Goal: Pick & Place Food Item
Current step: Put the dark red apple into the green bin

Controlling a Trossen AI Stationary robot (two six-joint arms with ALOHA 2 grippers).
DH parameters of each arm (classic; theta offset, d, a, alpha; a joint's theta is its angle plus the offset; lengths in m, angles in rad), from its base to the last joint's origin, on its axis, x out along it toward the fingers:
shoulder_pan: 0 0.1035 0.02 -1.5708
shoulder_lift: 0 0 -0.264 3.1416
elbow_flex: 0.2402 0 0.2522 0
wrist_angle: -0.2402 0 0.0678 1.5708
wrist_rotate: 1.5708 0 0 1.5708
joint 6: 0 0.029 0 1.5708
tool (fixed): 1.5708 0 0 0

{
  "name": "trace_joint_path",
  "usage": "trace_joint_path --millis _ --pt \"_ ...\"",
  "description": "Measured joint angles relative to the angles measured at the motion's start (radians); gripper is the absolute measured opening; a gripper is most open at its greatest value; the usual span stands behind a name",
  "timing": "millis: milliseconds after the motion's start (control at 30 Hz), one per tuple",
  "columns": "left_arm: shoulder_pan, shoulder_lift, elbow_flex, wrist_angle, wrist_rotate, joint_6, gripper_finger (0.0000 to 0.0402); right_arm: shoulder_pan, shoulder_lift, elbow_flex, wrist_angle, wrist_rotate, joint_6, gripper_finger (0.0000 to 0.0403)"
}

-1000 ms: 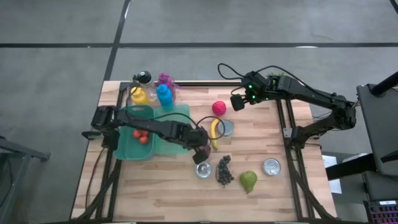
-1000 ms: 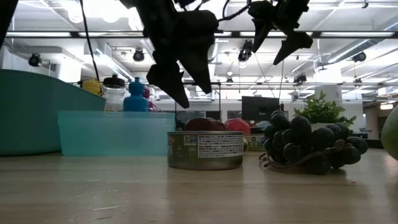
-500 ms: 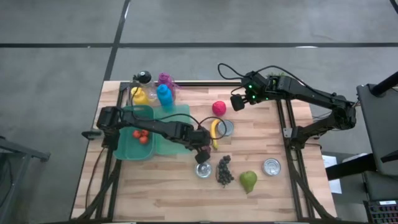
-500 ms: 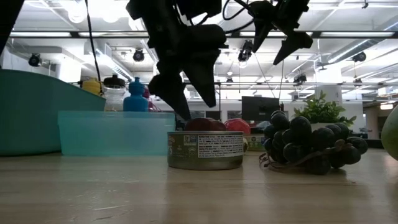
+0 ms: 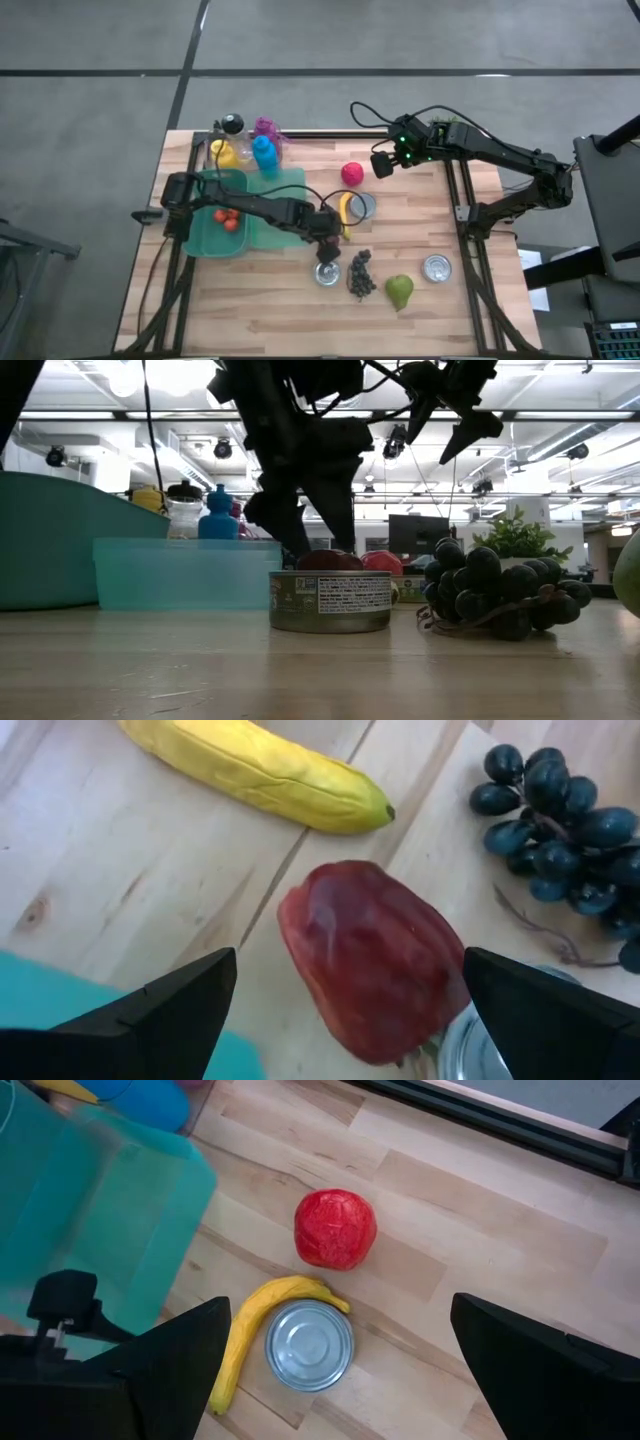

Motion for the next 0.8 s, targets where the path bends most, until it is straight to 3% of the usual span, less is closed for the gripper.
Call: trace_joint_path --millis 800 --pt "0.001 0.024 -0.001 0.018 0.003 0.001 0.0397 0.0 0.0 0.0 0.0 0.0 0.0 0.0378"
